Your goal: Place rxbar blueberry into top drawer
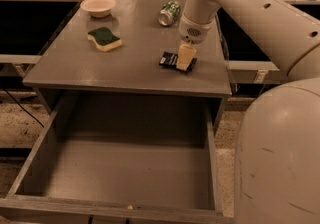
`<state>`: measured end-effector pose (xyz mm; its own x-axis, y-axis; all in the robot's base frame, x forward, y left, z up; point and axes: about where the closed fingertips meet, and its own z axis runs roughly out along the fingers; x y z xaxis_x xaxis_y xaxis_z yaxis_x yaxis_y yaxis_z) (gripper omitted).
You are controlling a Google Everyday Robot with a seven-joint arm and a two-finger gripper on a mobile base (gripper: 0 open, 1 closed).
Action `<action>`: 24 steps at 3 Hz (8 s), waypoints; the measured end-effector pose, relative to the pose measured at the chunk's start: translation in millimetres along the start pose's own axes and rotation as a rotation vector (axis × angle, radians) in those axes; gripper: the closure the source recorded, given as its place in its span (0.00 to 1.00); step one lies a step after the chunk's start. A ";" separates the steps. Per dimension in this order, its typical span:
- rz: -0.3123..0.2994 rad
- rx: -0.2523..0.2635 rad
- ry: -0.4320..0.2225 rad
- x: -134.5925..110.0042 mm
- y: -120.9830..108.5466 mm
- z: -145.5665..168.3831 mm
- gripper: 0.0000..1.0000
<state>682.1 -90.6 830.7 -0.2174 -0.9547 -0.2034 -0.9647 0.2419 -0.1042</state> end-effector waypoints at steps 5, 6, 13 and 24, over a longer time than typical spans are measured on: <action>0.142 0.452 -0.124 115.5 66.4 -128.0 1.00; 0.140 0.441 -0.119 117.2 66.9 -116.6 1.00; -0.071 0.300 -0.187 63.6 156.1 -85.7 1.00; 0.001 0.016 -0.298 12.9 278.4 80.0 1.00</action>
Offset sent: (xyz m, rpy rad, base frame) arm -0.0210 -0.0638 0.0652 0.0186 -0.1115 -0.0198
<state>422.5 -21.6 721.1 -0.1631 -0.8620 -0.4800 -0.9614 0.2481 -0.1187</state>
